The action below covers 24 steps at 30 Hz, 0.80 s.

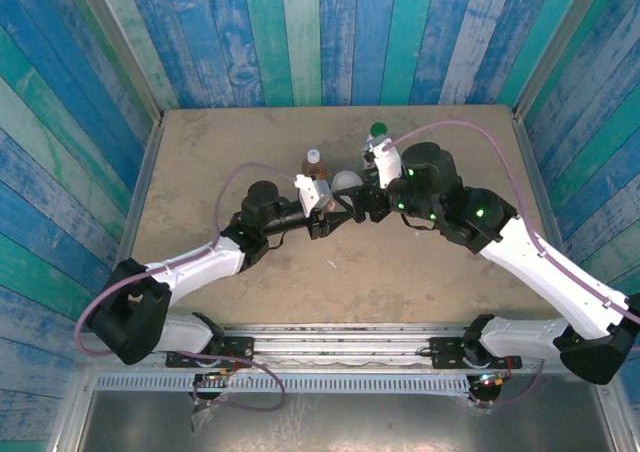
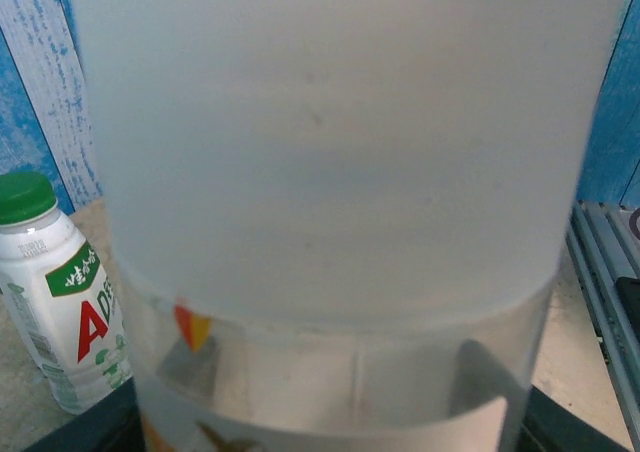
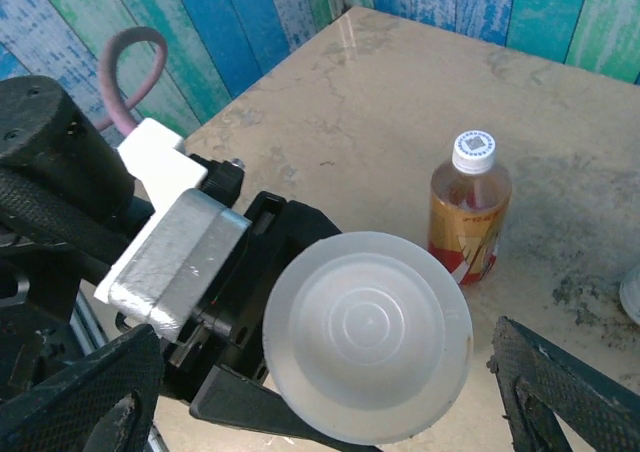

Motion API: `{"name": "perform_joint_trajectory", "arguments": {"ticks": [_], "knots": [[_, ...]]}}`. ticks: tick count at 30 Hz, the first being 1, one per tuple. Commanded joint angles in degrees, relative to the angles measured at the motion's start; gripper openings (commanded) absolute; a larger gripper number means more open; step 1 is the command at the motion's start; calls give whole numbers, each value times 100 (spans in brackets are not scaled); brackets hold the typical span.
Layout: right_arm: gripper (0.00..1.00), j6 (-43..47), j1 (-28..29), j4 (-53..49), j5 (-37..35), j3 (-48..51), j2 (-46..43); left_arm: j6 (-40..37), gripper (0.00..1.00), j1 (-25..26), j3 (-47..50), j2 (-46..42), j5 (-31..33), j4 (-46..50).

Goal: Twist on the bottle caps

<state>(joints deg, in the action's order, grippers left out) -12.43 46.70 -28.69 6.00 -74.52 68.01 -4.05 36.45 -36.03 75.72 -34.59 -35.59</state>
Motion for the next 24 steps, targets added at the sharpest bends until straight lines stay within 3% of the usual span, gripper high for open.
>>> {"name": "perform_joint_trajectory", "arguments": {"ticks": [1,9,13,17,24], "knots": [[88,195,-4,-157,132,-180,91,74,59,2,29,-179,-41,-241],[81,-8,-11,-192,-230,-269,357,47,59,3,0,-180,-110,-220],[71,-152,-30,-297,-134,-344,544,28,59,2,8,-190,-103,-194],[70,-293,-73,-322,-62,-326,642,19,59,3,9,-198,-113,-219],[48,-200,-104,-291,222,-392,661,-40,61,-2,-9,-198,-75,-141]]}}
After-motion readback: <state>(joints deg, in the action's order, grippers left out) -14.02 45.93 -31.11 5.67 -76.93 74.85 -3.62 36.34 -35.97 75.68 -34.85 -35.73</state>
